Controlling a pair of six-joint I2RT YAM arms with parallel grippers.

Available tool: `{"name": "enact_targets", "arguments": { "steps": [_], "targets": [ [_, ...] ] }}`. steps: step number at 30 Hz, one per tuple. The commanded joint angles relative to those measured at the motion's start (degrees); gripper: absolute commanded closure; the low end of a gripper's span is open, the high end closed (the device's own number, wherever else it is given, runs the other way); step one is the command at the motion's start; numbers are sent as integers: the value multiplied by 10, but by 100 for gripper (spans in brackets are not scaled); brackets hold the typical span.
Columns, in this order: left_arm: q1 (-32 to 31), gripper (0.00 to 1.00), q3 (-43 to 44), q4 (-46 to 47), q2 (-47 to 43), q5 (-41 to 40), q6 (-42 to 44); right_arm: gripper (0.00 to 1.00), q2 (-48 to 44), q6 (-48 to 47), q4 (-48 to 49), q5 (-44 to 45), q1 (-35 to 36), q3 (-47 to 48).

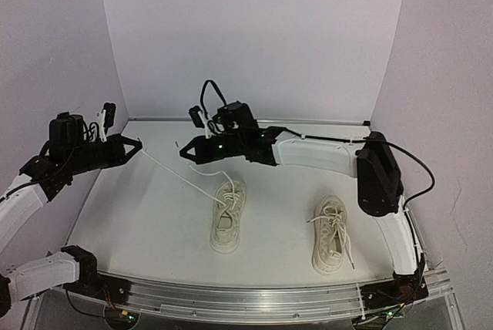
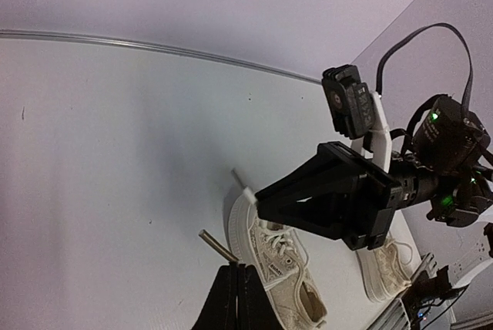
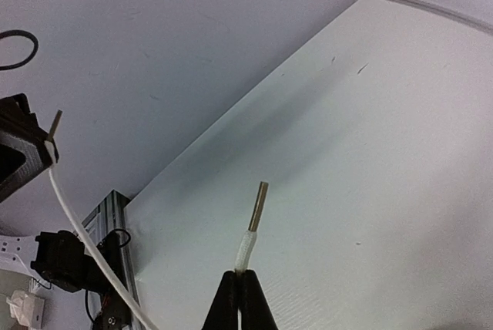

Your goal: Tie the shoes

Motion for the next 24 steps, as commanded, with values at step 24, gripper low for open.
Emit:
{"name": "enact_targets", "arguments": {
  "steps": [24],
  "targets": [
    [-34,100,93,95,221,67,-7,50,-141,-67,-112,-33,-55,-248]
  ]
}}
